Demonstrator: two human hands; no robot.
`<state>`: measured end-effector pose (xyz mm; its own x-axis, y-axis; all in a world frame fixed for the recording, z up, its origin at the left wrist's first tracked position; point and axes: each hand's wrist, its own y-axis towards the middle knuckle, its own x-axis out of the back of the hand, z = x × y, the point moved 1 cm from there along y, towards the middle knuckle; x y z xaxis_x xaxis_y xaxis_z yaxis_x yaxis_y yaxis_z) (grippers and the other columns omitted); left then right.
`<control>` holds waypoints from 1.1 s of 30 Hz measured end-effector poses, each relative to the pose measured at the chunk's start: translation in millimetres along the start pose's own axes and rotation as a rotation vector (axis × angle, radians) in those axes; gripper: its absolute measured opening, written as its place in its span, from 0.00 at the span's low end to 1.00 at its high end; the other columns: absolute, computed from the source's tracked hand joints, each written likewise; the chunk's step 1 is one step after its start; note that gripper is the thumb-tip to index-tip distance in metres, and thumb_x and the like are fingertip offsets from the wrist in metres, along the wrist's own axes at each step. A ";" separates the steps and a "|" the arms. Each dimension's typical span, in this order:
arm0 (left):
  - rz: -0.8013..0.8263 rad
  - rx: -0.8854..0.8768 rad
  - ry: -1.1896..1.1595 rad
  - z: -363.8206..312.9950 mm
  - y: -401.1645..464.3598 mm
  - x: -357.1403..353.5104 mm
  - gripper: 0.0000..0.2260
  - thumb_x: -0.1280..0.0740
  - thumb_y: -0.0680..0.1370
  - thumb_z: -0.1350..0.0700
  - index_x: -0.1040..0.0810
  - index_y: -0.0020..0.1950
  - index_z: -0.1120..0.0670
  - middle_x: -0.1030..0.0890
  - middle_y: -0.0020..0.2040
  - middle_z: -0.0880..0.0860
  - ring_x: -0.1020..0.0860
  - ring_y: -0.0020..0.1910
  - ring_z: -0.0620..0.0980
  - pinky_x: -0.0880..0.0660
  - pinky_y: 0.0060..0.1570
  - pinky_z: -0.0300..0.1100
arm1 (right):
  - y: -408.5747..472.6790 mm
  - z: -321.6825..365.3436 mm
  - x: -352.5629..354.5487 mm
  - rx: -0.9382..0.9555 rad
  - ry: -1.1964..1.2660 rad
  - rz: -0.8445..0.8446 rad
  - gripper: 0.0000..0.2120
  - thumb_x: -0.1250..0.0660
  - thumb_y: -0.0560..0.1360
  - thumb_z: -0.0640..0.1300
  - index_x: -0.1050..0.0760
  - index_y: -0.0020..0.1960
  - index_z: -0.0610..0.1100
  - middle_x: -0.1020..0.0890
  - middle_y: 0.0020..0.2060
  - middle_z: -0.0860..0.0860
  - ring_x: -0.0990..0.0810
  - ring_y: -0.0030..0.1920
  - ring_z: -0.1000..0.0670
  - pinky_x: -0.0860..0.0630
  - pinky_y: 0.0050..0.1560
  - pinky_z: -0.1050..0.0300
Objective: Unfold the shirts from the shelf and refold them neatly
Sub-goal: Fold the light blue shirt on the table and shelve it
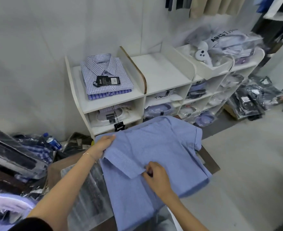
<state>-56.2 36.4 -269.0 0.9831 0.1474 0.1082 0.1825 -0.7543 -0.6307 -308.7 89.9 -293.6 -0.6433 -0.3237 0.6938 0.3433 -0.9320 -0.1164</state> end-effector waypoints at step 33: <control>-0.205 -0.199 0.475 6.6 22.6 15.8 0.12 0.27 0.74 0.52 0.19 0.45 0.62 0.19 0.47 0.55 0.23 0.45 0.50 0.28 0.47 0.43 | -5.9 31.4 -20.1 0.644 -0.387 -0.104 0.09 0.36 0.73 0.47 0.21 0.52 0.50 0.27 0.42 0.53 0.31 0.43 0.53 0.33 0.40 0.63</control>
<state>-36.6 25.9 -286.6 0.8156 0.0341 0.5776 0.3242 -0.8538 -0.4074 -276.3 107.0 -284.6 -0.4492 -0.0485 0.8921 0.7020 -0.6368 0.3189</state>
